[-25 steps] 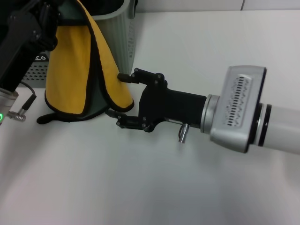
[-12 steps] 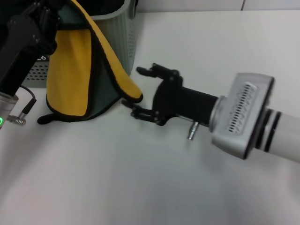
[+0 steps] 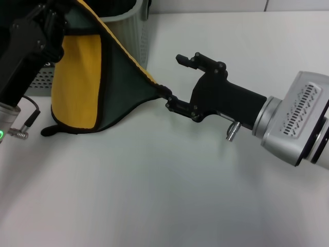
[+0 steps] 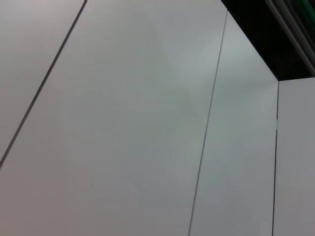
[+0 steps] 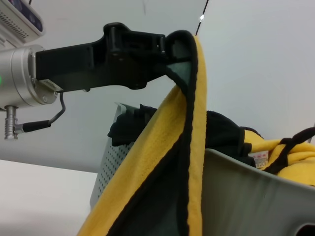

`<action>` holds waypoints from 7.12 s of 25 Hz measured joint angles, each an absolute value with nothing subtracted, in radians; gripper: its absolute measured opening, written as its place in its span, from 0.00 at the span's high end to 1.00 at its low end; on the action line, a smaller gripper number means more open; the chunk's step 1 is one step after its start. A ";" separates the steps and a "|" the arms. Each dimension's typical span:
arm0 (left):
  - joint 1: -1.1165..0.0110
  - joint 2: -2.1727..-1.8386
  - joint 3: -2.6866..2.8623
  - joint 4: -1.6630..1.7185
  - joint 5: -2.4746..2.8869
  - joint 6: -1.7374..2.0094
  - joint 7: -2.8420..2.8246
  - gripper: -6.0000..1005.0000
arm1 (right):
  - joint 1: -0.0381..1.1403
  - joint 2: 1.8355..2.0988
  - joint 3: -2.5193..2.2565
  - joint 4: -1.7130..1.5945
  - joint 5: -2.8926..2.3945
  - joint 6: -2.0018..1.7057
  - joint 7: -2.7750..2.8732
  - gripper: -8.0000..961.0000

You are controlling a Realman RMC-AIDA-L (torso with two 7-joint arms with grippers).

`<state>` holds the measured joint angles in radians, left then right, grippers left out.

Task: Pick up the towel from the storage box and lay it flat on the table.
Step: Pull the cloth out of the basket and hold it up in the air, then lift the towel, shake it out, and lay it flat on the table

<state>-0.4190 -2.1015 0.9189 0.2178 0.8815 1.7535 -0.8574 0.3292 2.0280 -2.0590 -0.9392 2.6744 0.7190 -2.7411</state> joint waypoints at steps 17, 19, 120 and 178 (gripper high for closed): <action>-0.424 -2.101 0.927 0.219 0.882 1.755 -0.856 0.97 | 0.375 2.028 -2.061 -0.843 2.668 0.746 -2.734 0.78; -0.426 -2.101 0.933 0.218 0.883 1.755 -0.856 0.97 | 0.391 2.028 -2.063 -0.832 2.670 0.748 -2.732 0.80; -0.355 -2.092 0.959 0.473 1.120 1.609 -0.941 0.96 | 0.251 2.013 -2.071 -0.957 2.464 0.878 -2.840 0.53; -0.197 -2.062 1.000 0.915 1.466 1.688 -1.181 0.96 | 0.262 1.997 -1.627 -1.148 2.365 0.958 -2.371 0.98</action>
<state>-0.1965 -2.0624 1.0001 0.9154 1.4660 1.6881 -1.1811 0.2622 1.9970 -1.6265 -1.1477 2.3649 0.9583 -2.3710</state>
